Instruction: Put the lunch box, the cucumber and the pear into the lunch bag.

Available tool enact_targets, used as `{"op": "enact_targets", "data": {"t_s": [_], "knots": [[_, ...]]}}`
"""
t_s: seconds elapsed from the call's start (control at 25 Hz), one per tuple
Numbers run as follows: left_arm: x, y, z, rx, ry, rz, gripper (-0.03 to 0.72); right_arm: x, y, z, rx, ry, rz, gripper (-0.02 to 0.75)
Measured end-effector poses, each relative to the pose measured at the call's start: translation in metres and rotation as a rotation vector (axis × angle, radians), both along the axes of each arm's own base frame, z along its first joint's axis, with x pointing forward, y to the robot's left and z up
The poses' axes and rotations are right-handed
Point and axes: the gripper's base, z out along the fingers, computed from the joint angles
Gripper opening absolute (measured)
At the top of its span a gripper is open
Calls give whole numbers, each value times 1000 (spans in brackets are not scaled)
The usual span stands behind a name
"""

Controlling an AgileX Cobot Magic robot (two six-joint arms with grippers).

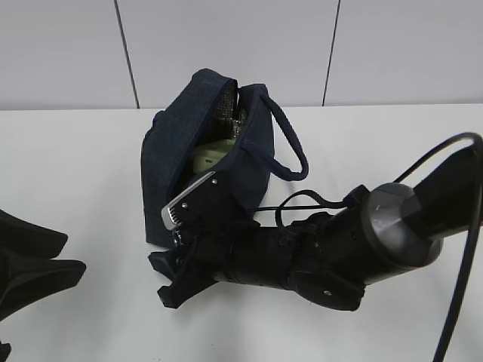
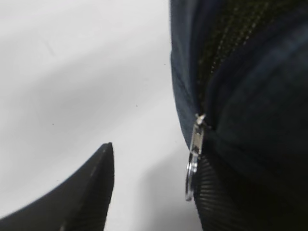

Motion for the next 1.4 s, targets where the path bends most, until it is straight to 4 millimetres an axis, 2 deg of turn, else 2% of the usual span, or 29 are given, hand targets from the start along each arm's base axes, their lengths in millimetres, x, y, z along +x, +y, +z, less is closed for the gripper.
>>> {"op": "enact_targets", "data": {"t_s": [0.32, 1.04, 1.4], "knots": [[0, 0, 0, 0, 0, 0, 242, 1, -4, -5, -38, 52, -52, 409], [0, 0, 0, 0, 0, 0, 242, 2, -4, -3, -29, 20, -58, 409], [0, 0, 0, 0, -1, 0, 242, 2, -4, -1, -31, 19, -59, 290]]}}
